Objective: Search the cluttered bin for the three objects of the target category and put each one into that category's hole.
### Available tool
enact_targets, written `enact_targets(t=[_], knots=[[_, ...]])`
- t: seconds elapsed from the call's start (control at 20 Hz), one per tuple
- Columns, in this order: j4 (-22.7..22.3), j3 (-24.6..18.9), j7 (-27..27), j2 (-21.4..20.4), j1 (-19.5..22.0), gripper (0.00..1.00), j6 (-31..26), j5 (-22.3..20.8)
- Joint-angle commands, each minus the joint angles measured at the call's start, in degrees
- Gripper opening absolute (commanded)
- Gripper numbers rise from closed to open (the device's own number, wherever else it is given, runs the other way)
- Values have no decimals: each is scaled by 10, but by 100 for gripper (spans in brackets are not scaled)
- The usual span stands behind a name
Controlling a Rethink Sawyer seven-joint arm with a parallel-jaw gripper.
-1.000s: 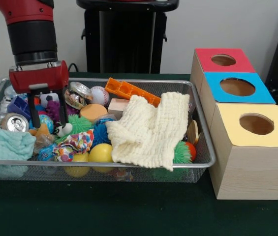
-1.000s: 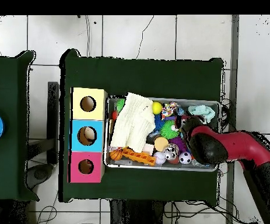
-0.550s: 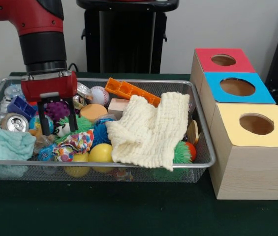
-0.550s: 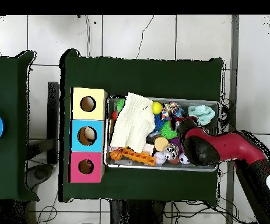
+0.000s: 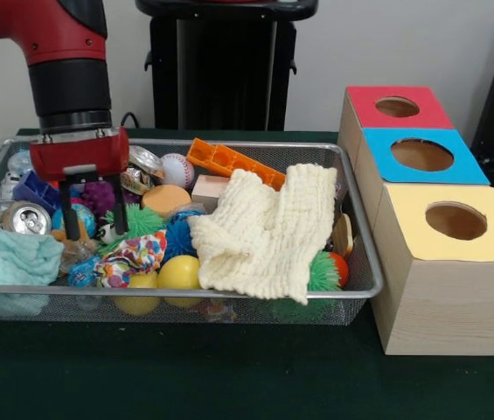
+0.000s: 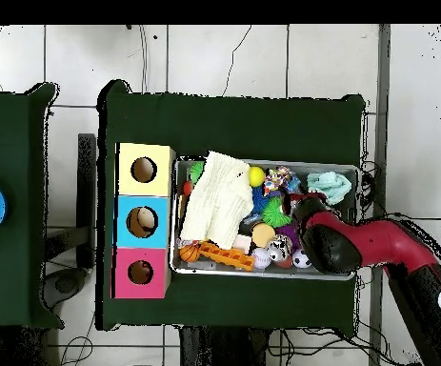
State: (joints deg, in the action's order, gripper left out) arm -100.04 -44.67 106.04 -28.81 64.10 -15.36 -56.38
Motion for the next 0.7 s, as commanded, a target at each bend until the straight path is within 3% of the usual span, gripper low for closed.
enact_targets(t=[0.05,0.35,0.7], knots=[[22,-18,-117,20,34,100,-46,-2],[27,-15,-110,29,33,100,-38,-14],[30,21,-48,40,8,100,20,-52]])
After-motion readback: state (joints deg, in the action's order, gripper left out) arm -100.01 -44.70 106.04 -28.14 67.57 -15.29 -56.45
